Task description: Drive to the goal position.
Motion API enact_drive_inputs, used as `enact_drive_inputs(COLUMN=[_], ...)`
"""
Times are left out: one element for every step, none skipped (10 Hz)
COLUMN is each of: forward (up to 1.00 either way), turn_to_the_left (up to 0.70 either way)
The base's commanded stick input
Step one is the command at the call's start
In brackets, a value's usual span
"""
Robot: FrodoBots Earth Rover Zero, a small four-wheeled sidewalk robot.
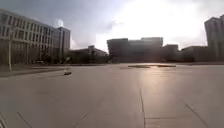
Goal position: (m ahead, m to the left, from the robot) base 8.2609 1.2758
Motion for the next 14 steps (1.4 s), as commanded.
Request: enact_drive_inputs(forward=[1.00,1.00,1.00,1.00,1.00,1.00,1.00,1.00,1.00,1.00,1.00,1.00,1.00,1.00], turn_to_the_left=[0.03,0.03,0.03,0.00,-0.06,-0.21,-0.37,-0.35,-0.22,-0.09,0.03,0.03,0.03,0.03])
